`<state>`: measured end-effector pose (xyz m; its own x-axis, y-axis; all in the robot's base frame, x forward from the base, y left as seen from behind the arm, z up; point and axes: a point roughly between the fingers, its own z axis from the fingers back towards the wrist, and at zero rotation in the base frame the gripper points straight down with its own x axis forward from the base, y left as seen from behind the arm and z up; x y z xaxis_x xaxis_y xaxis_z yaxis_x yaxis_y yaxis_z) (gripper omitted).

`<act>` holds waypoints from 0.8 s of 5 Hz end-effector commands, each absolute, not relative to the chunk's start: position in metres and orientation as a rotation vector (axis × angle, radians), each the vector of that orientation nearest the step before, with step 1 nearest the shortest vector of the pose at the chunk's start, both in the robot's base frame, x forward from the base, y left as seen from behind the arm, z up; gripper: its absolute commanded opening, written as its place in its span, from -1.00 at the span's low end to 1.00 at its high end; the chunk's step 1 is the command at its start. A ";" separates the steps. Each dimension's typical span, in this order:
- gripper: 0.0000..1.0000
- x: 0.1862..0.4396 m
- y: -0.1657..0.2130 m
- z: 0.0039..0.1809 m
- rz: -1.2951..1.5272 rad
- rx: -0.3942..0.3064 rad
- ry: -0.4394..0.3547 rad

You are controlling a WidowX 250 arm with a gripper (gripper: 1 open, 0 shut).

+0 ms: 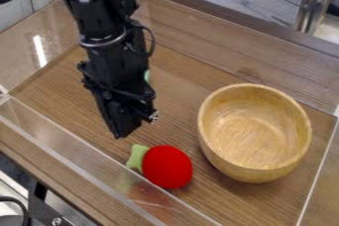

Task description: Move the red fruit to the left

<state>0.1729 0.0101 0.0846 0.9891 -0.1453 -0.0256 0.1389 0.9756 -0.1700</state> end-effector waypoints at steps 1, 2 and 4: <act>1.00 0.183 0.009 0.098 -0.163 -0.157 -0.012; -1.00 0.185 0.006 0.092 -0.173 -0.158 -0.012; 1.00 0.185 -0.007 0.090 -0.259 -0.133 -0.002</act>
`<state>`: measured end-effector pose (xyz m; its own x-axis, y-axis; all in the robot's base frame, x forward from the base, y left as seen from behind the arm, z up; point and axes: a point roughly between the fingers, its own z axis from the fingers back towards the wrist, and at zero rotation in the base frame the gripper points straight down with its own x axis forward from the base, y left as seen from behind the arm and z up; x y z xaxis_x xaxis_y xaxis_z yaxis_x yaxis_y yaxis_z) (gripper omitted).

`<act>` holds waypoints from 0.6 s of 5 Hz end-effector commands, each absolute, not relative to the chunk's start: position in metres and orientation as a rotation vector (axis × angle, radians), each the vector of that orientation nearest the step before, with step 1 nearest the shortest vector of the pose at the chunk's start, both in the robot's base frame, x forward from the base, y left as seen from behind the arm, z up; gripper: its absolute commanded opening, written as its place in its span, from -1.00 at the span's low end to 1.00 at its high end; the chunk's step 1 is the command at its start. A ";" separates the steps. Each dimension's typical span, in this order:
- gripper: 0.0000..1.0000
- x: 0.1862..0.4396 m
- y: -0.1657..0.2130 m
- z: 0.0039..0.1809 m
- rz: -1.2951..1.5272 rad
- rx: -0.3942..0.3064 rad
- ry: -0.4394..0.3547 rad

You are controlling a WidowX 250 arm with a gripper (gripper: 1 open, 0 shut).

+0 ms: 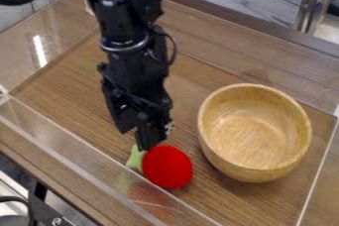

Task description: Move the red fruit to the left

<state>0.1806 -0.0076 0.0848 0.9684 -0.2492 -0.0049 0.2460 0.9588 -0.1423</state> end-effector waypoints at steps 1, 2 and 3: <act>1.00 0.184 -0.014 0.091 -0.289 -0.122 -0.002; 1.00 0.185 -0.022 0.085 -0.255 -0.114 -0.009; 1.00 0.186 -0.028 0.078 -0.222 -0.106 -0.011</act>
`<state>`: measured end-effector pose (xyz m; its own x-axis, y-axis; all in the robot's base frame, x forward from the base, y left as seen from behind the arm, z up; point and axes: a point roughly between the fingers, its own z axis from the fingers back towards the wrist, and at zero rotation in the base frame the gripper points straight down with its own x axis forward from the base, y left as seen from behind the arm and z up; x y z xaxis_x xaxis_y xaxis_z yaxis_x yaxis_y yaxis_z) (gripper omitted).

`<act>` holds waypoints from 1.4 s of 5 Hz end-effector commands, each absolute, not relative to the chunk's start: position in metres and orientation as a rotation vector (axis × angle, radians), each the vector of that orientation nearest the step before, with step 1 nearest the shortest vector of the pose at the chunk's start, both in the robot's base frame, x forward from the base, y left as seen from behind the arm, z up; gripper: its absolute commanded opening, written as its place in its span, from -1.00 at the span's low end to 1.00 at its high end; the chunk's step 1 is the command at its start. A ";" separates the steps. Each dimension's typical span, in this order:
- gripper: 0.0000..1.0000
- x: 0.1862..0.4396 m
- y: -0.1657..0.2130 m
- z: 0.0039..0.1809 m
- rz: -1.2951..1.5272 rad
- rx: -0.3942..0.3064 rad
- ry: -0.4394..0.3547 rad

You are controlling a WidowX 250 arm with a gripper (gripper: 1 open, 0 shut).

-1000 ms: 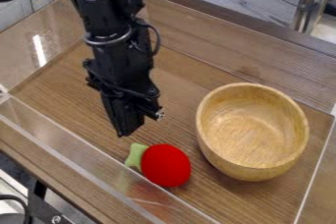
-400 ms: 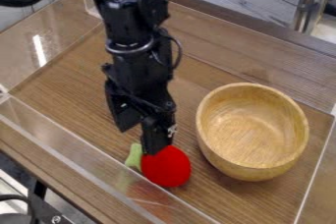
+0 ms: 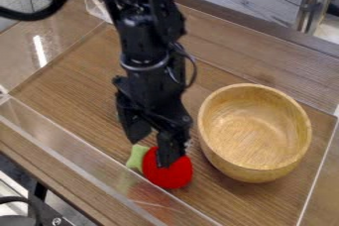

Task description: Move the red fruit to the left

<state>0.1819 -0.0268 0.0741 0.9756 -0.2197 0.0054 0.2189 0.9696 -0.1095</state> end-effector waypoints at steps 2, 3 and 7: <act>1.00 0.179 -0.051 0.073 -0.183 -0.079 -0.012; 1.00 0.185 -0.051 0.057 -0.250 -0.064 -0.012; 1.00 0.185 -0.053 0.051 -0.282 -0.014 -0.028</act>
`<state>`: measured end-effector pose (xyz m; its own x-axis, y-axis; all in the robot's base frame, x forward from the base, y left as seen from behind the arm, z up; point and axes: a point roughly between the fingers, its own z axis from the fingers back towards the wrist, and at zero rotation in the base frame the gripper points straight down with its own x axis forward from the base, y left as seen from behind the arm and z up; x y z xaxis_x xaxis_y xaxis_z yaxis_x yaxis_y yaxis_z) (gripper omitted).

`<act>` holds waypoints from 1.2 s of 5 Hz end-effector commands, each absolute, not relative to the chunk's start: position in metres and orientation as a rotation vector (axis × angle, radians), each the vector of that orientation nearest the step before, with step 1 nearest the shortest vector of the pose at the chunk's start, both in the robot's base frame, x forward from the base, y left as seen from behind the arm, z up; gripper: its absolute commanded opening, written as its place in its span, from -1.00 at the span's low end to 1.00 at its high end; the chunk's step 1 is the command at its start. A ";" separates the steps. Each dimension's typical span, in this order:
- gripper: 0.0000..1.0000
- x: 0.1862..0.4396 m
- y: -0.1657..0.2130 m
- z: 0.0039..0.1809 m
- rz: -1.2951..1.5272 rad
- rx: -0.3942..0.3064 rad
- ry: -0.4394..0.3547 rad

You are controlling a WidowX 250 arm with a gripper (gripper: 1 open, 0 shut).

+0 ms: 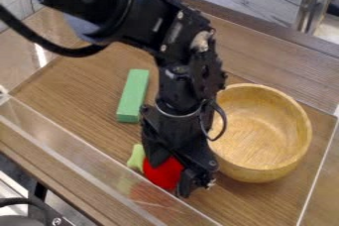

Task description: Move the red fruit to the left

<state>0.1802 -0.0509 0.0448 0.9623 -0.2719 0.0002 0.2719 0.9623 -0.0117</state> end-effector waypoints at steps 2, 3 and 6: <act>1.00 0.185 -0.031 0.047 -0.251 0.005 -0.034; 1.00 0.188 -0.009 0.039 -0.229 0.011 -0.039; 1.00 0.187 -0.009 0.033 -0.145 0.018 -0.038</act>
